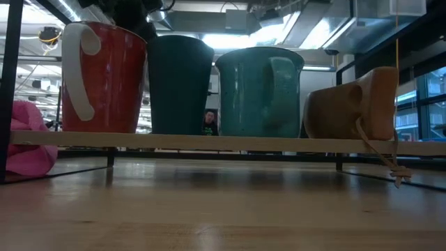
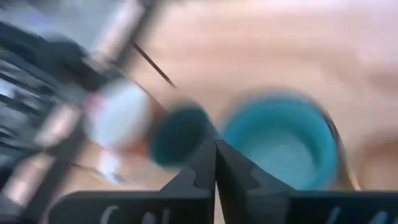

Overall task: Stack small to large cups/mugs on shelf
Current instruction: Return to Home Position

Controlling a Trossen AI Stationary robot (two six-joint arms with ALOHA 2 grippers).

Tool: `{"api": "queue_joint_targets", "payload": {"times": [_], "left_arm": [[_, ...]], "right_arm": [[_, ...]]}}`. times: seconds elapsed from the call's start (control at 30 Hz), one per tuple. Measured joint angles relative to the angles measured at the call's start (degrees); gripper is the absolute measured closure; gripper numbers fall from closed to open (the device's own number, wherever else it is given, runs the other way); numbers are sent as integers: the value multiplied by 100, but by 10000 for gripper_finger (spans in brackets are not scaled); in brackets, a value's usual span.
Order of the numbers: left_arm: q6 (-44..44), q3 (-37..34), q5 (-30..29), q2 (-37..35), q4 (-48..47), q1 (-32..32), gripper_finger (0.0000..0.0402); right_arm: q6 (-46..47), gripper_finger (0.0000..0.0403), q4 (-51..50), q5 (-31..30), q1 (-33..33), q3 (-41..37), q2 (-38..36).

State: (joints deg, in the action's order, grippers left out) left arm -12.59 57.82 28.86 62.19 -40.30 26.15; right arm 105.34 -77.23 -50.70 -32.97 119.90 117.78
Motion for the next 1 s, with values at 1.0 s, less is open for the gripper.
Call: {"api": "queue_joint_targets", "payload": {"times": [1.0], "left_arm": [[4594, 7, -978, -700, 6776, -2098, 310]], "right_arm": [[-10412, 393, 6117, 3318, 1561, 1476, -891]]}}
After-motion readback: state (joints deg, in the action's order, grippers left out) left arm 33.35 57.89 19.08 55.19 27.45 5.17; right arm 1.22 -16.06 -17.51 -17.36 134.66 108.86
